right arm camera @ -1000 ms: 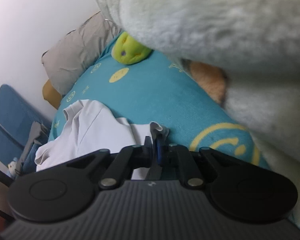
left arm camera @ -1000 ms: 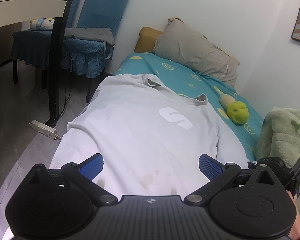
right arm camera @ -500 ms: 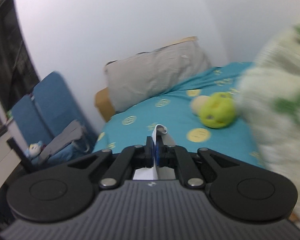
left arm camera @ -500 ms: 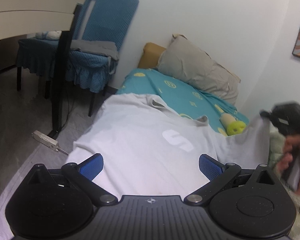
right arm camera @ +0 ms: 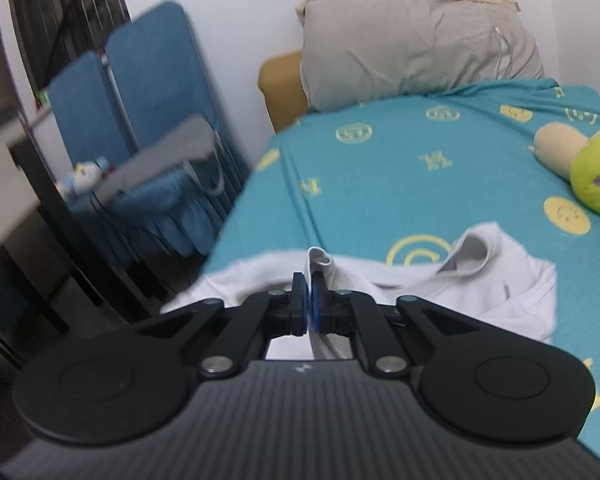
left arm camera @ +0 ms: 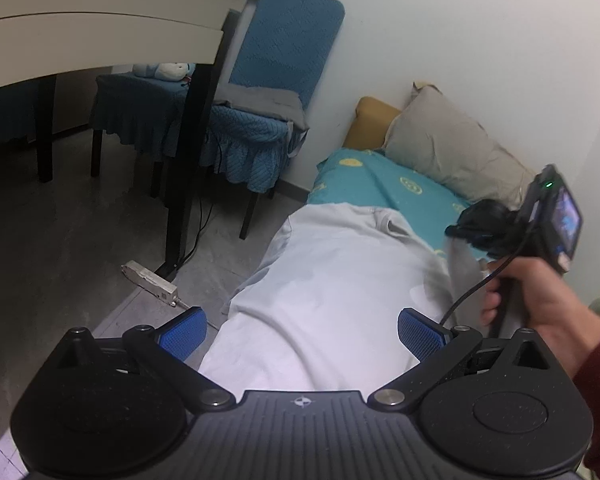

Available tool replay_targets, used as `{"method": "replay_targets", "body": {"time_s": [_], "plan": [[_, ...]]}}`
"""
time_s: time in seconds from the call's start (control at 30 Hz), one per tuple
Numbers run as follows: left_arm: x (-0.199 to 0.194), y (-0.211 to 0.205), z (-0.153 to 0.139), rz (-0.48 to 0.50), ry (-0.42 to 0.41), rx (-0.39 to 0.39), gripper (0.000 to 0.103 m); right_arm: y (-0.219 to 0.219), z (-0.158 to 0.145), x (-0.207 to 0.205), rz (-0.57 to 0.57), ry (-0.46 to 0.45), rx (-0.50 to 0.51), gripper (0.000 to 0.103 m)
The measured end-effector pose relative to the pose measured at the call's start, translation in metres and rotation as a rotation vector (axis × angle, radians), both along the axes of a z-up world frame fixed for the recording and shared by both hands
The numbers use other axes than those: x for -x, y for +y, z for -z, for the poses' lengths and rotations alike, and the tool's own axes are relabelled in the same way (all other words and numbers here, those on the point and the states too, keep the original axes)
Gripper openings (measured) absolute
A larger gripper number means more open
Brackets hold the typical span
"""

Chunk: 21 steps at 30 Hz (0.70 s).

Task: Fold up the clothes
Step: 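Fold the sleeve across the T-shirt body with the right gripper and release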

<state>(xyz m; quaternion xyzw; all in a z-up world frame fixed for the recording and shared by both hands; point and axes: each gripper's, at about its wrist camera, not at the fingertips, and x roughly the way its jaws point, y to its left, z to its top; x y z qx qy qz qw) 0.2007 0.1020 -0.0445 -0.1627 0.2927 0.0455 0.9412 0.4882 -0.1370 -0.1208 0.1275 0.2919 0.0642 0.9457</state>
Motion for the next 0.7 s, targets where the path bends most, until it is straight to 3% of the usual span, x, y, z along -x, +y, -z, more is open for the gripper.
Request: {"method": "replay_targets", "body": {"time_s": [0.03, 0.07, 0.1, 0.13, 0.17, 0.4, 0.7], "plan": [[-0.002, -0.003, 0.002, 0.005, 0.005, -0.011, 0.103, -0.003, 0.007, -0.002, -0.009, 0.012, -0.012, 0.008], [-0.004, -0.006, 0.004, 0.011, 0.009, -0.02, 0.103, -0.006, 0.013, -0.003, -0.018, 0.026, -0.028, 0.015], [-0.006, -0.008, 0.005, 0.018, 0.013, -0.028, 0.103, -0.01, 0.015, -0.001, -0.014, 0.026, -0.039, 0.03], [-0.008, -0.011, 0.007, 0.024, 0.017, -0.036, 0.103, -0.013, 0.017, 0.002, -0.008, 0.024, -0.05, 0.078], [-0.009, -0.014, 0.008, 0.032, 0.019, -0.041, 0.103, -0.017, 0.018, 0.005, -0.001, 0.022, -0.06, 0.103], [-0.005, -0.031, 0.011, 0.09, 0.016, -0.062, 0.103, -0.045, -0.015, 0.083, -0.02, -0.028, -0.061, 0.103], [0.028, -0.053, 0.003, 0.191, 0.001, -0.017, 0.103, -0.102, -0.073, 0.275, 0.046, -0.036, -0.142, 0.103]]}}
